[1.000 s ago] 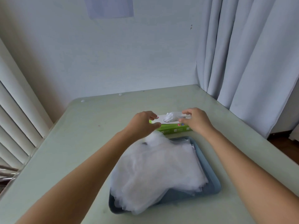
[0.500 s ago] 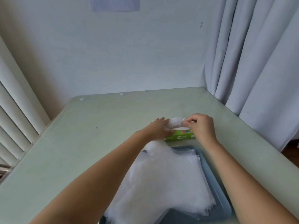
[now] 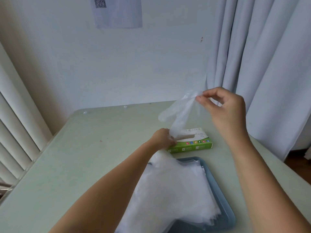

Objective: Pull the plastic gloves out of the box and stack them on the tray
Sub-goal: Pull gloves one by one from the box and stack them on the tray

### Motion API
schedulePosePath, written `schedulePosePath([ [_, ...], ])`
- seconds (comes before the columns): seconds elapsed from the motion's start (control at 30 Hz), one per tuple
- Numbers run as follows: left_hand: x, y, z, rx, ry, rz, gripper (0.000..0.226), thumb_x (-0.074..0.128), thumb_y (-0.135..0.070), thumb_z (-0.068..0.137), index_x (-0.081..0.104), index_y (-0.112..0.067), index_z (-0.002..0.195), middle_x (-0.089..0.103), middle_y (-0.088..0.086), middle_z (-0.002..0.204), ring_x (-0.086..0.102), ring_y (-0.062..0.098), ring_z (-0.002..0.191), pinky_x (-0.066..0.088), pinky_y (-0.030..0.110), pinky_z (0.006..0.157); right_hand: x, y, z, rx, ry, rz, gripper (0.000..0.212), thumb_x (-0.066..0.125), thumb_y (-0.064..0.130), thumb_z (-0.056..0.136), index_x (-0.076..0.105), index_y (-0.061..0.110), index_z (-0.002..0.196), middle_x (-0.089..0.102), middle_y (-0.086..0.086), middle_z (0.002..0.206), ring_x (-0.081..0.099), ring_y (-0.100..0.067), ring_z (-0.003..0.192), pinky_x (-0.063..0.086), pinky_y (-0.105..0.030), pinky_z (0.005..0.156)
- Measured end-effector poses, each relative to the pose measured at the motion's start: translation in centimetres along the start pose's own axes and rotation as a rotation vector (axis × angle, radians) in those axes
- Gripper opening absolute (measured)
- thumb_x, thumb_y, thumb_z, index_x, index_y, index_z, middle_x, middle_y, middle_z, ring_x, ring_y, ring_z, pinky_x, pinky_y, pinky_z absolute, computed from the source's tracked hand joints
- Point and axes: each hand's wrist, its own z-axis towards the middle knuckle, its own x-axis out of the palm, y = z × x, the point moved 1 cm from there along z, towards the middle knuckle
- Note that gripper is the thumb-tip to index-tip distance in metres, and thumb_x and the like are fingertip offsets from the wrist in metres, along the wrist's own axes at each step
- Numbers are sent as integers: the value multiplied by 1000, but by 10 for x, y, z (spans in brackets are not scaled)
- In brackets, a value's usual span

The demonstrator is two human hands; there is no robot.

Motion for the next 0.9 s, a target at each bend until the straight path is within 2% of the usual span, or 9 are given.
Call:
schedulePosePath([
  [0.1,-10,6,-5,-28,-84,-612,32,55,-7,85,60,-2,116,61,11,110,57,27,103,44,31,91,-11,14,-8,98,92,154,15,77,20,79,67,31,75,71,17,80,66,-9,90,47,-21,89],
  [0.17,-21,6,-15,39,172,-1156,42,49,-25,89,54,-7,126,55,18,129,56,35,115,34,43,110,-17,15,-15,124,129,124,14,77,19,79,69,30,77,71,16,81,66,-9,90,47,-22,89],
  [0.23,-35,1,-29,35,403,-1422,66,40,-55,87,59,-7,128,44,22,141,47,40,125,20,48,117,-21,15,-23,147,171,94,14,76,18,79,69,29,77,70,18,81,64,-5,87,45,-20,87],
  [0.3,-48,-8,-45,58,539,-1343,92,46,-75,75,55,-2,131,38,22,145,38,37,131,17,41,118,-30,17,-30,162,219,105,14,76,15,79,69,27,77,70,17,82,64,-4,86,44,-20,86],
  [0.37,-58,-15,-66,115,592,-1146,101,45,-82,72,56,3,127,58,20,121,55,30,111,38,32,102,-38,23,-37,156,267,108,16,75,12,79,69,27,77,70,16,86,65,-3,89,44,-18,87],
  [0.43,-66,-22,-88,264,545,-906,84,41,-76,78,67,-3,108,68,12,95,63,21,88,47,26,81,-41,28,-39,149,317,96,16,75,12,79,68,26,77,69,17,90,64,-2,93,43,-15,88],
  [0.57,-75,-41,-125,367,517,-762,50,80,-54,64,75,-14,94,66,6,91,62,13,81,46,21,78,-52,41,-47,145,378,110,10,75,12,79,70,20,82,71,7,95,66,-8,96,45,-20,90],
  [0.73,-81,-50,-147,428,542,-693,12,81,-21,70,74,-16,78,59,-3,68,51,10,64,41,17,66,-59,57,-59,204,406,259,12,73,12,79,71,9,91,73,-4,96,68,-11,93,51,-25,90],
  [0.9,-89,-52,-164,498,425,-595,11,68,-7,76,71,-17,78,53,0,68,48,10,63,39,17,65,-70,47,-64,398,569,490,79,88,48,55,58,25,125,62,10,127,52,-4,124,43,-22,102],
])
